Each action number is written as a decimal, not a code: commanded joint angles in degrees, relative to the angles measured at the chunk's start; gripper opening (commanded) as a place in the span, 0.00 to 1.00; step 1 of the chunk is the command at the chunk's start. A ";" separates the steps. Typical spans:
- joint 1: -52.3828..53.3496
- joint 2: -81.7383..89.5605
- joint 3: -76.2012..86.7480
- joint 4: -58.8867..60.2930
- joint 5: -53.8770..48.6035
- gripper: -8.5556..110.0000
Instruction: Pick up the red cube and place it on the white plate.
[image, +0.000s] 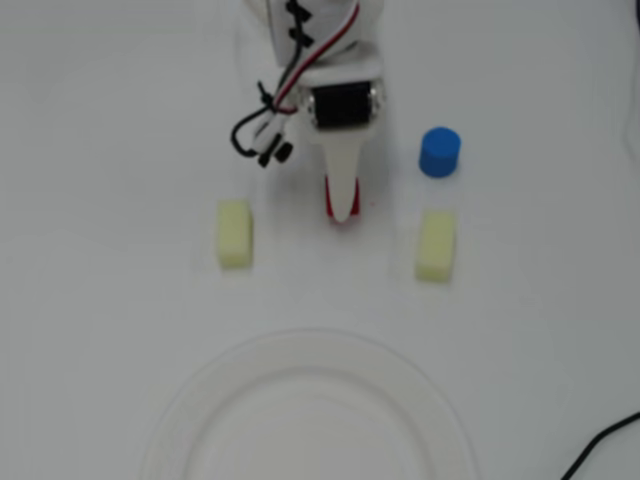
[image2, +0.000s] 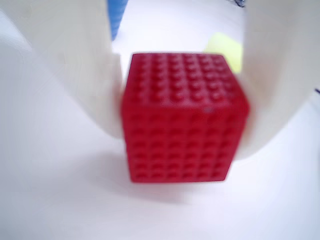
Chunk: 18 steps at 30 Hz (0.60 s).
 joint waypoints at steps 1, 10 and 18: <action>-0.70 13.97 6.24 -11.25 -2.90 0.07; 0.97 24.52 10.46 -21.53 -8.26 0.07; 3.43 5.45 -4.92 -25.75 -8.70 0.07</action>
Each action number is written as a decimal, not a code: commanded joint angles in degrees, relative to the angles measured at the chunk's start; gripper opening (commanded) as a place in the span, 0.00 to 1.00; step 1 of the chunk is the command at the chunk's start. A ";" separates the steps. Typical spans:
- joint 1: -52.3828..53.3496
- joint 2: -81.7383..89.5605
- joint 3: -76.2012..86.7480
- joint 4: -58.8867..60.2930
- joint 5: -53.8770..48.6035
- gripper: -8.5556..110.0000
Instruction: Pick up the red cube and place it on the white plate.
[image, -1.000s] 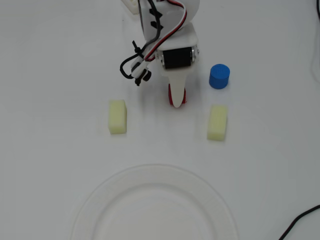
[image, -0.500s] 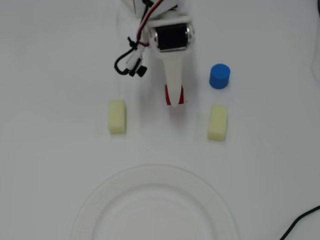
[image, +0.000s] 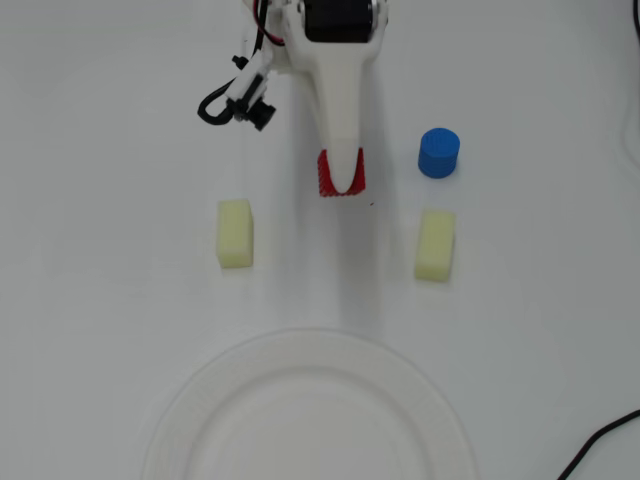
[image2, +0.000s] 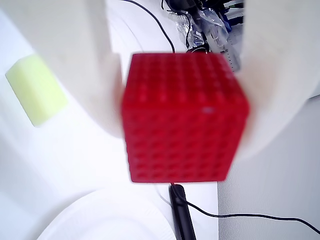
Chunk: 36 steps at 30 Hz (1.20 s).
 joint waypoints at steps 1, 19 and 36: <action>1.23 -9.23 -10.37 -1.58 1.67 0.07; 2.29 -41.31 -38.06 5.89 12.04 0.07; 4.48 -41.13 -46.76 29.62 14.59 0.34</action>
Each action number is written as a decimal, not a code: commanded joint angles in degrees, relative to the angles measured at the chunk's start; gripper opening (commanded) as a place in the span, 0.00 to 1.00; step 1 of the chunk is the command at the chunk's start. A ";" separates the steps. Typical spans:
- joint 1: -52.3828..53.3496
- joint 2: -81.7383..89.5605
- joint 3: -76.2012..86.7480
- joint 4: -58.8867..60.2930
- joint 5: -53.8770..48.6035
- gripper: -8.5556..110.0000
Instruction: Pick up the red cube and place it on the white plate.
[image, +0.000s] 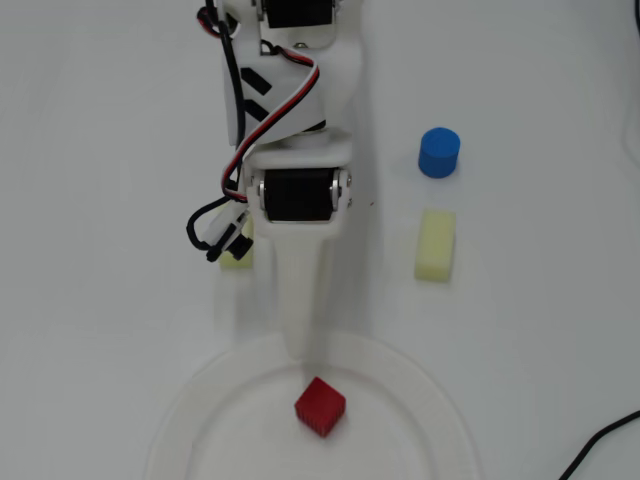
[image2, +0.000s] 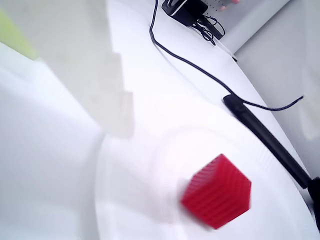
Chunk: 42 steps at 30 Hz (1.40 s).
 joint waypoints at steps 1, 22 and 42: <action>0.18 0.62 -4.22 4.22 1.32 0.35; -0.18 31.64 6.42 39.02 -1.32 0.46; 5.27 104.59 66.09 36.12 -9.14 0.41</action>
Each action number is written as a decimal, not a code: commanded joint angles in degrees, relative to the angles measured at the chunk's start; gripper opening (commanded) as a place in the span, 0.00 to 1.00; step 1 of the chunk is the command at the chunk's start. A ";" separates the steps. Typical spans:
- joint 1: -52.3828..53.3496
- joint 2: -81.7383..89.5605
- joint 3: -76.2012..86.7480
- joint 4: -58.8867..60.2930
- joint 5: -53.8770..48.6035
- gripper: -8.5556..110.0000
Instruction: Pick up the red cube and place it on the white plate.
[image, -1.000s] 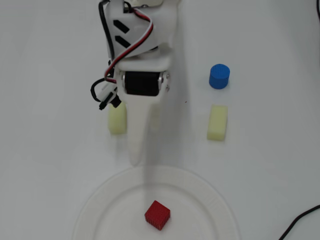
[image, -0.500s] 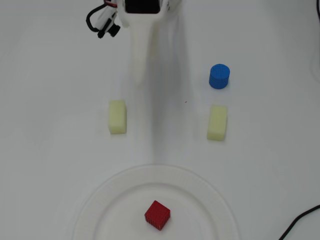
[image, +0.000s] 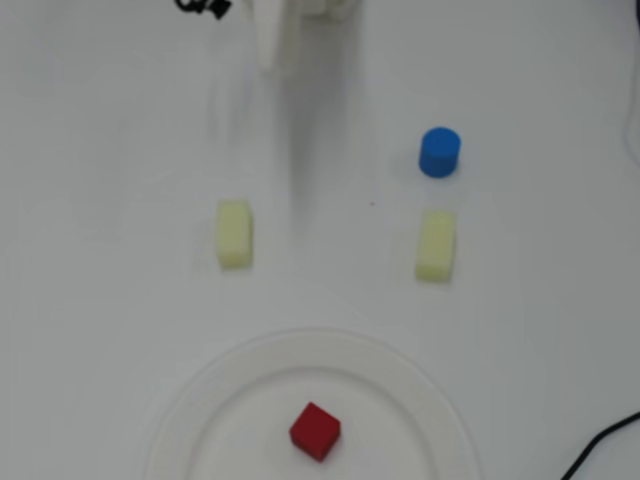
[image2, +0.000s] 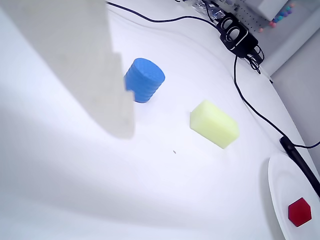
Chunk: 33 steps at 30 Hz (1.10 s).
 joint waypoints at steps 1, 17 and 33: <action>1.41 12.13 7.91 -0.26 -1.14 0.41; 1.23 15.82 24.70 -1.23 2.64 0.14; -0.79 15.91 27.42 -1.14 3.34 0.07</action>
